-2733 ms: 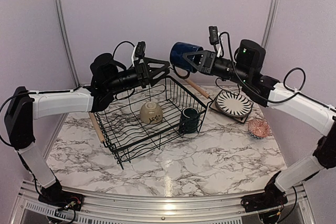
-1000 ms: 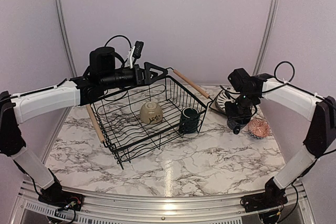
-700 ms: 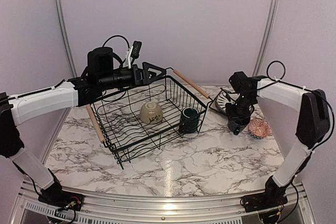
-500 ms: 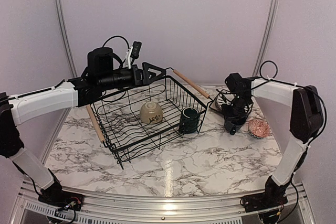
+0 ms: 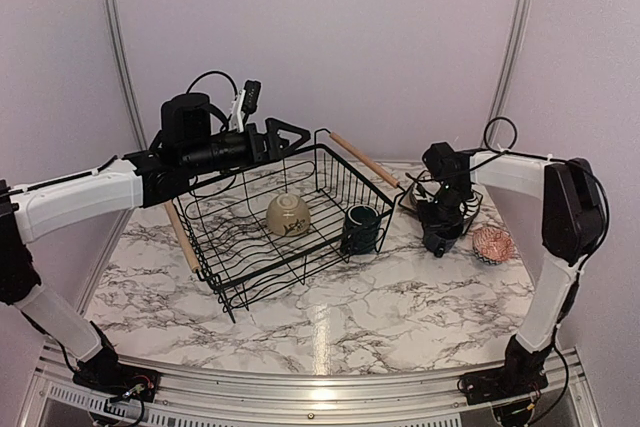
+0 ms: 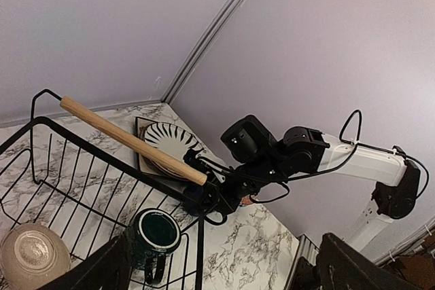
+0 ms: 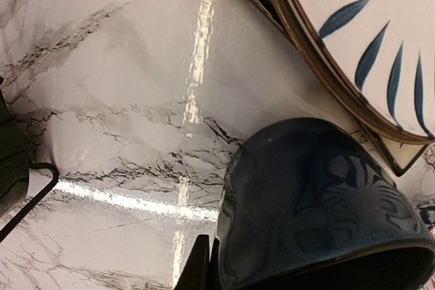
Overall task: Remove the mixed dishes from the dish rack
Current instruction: Place the cup at the corner of the board.
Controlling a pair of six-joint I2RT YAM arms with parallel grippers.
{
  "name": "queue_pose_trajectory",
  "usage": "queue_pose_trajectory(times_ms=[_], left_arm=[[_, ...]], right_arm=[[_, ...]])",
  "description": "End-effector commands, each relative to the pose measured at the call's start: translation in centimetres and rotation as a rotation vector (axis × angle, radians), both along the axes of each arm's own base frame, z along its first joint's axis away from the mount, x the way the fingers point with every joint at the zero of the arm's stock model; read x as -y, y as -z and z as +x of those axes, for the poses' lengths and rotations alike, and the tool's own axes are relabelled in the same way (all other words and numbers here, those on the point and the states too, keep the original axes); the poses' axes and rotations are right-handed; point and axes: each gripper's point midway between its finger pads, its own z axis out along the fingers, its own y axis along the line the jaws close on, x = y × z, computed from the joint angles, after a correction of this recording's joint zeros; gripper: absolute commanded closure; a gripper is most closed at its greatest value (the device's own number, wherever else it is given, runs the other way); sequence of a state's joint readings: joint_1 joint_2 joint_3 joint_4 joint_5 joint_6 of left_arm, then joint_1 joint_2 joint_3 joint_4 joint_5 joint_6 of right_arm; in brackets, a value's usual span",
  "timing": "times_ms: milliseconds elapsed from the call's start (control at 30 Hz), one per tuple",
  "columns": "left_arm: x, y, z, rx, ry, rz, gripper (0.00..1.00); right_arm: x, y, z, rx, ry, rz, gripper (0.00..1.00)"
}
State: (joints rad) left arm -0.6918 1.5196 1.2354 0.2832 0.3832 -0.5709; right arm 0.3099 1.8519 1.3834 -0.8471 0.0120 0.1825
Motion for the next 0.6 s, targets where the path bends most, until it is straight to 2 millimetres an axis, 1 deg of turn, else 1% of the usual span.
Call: queue_pose_trajectory(times_ms=[0, 133, 200, 300, 333, 433, 500, 567], left_arm=[[-1.4, -0.1, 0.4, 0.014, -0.068, 0.035, 0.01], [-1.5, 1.0, 1.0, -0.006, -0.093, 0.08, 0.01], [-1.3, 1.9, 1.3, -0.023, -0.097, 0.111, 0.01], [-0.7, 3.0, 1.6, -0.047, -0.075, 0.145, 0.02], [-0.3, 3.5, 1.6, -0.057, -0.059, 0.161, 0.03], [1.1, 5.8, 1.7, -0.08, -0.021, 0.242, 0.08], [1.9, 8.0, 1.7, -0.111, -0.003, 0.336, 0.12], [2.7, 9.9, 1.7, -0.122, 0.016, 0.435, 0.15]], right_arm=[[0.1, -1.7, 1.7, 0.082, 0.004, -0.005, 0.91], [0.0, -2.3, 1.9, 0.098, 0.006, 0.005, 0.79], [0.0, -2.8, 1.9, 0.107, 0.007, 0.01, 0.76], [0.0, -3.7, 1.8, 0.12, 0.006, 0.012, 0.68], [0.0, -4.4, 1.8, 0.134, 0.007, 0.015, 0.63], [0.1, -6.4, 1.6, 0.175, 0.007, 0.028, 0.51], [0.4, -8.0, 1.5, 0.212, 0.011, 0.027, 0.44], [0.8, -9.6, 1.3, 0.251, 0.019, 0.018, 0.38]])
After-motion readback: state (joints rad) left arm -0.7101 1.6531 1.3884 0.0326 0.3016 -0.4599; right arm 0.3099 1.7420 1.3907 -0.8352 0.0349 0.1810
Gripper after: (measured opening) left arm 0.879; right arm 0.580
